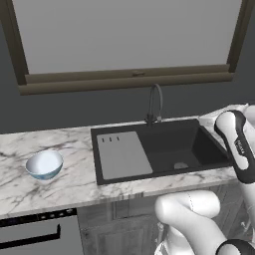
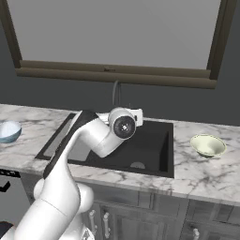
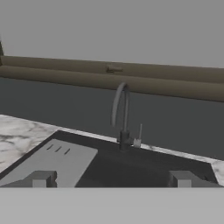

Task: Rinse each bowl for a few seconds and place them down in the sink or on the counter.

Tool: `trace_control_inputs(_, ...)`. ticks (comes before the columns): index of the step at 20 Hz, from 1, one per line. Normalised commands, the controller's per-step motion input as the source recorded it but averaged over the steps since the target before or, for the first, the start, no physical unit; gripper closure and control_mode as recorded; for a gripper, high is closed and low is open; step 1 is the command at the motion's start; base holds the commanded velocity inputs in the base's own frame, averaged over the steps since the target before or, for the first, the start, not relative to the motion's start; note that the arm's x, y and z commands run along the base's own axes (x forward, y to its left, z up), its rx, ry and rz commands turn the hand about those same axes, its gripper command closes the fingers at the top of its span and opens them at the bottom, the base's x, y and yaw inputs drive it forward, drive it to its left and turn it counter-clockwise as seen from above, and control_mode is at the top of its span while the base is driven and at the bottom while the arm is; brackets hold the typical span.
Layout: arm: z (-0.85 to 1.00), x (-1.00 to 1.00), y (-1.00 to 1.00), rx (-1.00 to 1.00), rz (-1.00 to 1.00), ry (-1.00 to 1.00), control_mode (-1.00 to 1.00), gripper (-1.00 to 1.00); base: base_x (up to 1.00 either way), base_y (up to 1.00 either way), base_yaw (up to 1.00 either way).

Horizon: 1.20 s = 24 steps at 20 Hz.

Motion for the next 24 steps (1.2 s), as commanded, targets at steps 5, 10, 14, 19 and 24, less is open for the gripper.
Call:
trace_control_inputs(5, -0.11, 0.23, 0.00, 0.00, 0.05, -0.03, -1.00, -1.00, 0.00, 0.00, 0.00)
trace_control_inputs(10, -0.18, 0.14, 0.00, 0.00, 0.06, -0.08, -1.00, -1.00, 0.00, 0.00, 0.00)
trace_control_inputs(14, -0.21, 0.11, 0.00, 0.00, 0.05, -0.05, -1.00, -1.00, 0.00, 0.00, 0.00)
trace_control_inputs(19, -0.24, 0.11, 0.00, 0.00, 0.04, -0.03, -1.00, -1.00, 0.00, 0.00, 0.00)
trace_control_inputs(24, -0.13, 0.13, 0.00, 0.00, 0.05, -0.01, -1.00, -1.00, 0.00, 0.00, 0.00)
